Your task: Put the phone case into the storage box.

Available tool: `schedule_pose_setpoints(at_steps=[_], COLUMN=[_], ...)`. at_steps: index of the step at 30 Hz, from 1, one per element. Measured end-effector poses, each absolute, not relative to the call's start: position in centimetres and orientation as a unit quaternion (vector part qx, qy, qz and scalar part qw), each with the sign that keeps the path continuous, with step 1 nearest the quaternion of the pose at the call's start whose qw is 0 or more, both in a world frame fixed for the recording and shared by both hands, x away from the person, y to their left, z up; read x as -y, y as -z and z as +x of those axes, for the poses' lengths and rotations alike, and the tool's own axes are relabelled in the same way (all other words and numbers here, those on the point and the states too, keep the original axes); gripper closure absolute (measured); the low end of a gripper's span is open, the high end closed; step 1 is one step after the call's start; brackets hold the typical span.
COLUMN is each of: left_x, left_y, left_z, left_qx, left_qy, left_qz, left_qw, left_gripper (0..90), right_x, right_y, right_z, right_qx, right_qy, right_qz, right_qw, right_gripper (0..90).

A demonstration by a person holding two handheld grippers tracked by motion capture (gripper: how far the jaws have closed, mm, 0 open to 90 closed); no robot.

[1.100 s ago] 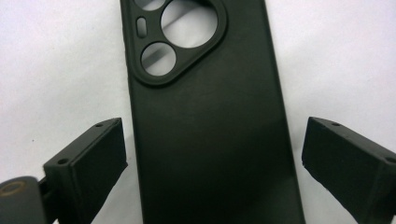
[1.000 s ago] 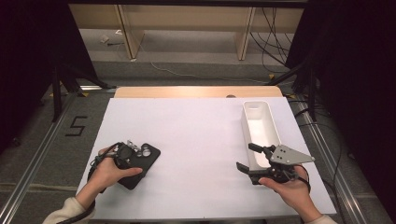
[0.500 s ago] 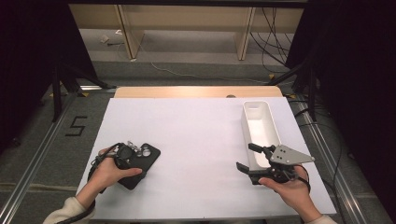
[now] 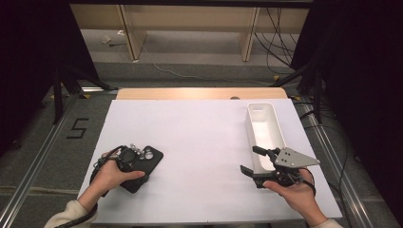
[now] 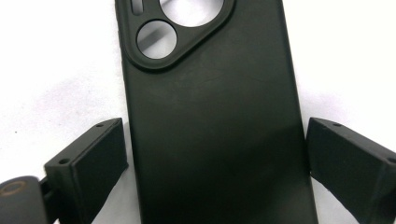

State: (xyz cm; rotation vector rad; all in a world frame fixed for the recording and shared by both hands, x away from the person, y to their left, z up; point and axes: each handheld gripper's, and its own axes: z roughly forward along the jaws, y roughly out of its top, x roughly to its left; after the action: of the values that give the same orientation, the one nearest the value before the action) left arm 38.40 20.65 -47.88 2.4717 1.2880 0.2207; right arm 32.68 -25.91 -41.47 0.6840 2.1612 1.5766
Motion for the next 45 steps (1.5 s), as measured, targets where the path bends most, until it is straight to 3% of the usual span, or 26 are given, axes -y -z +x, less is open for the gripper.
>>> schedule_pose_setpoints(at_steps=[45], left_x=[-20.26], left_y=[47.61], left_z=[38.01], left_qx=[-0.467], left_qy=[-0.079], left_qz=[0.865], left_qw=[0.168], left_gripper=[14.4], right_x=[25.85], right_y=[41.46], right_z=[32.64], right_qx=[-0.769], right_qy=[-0.561], right_qz=[0.243], right_qw=[0.186], right_gripper=[22.8])
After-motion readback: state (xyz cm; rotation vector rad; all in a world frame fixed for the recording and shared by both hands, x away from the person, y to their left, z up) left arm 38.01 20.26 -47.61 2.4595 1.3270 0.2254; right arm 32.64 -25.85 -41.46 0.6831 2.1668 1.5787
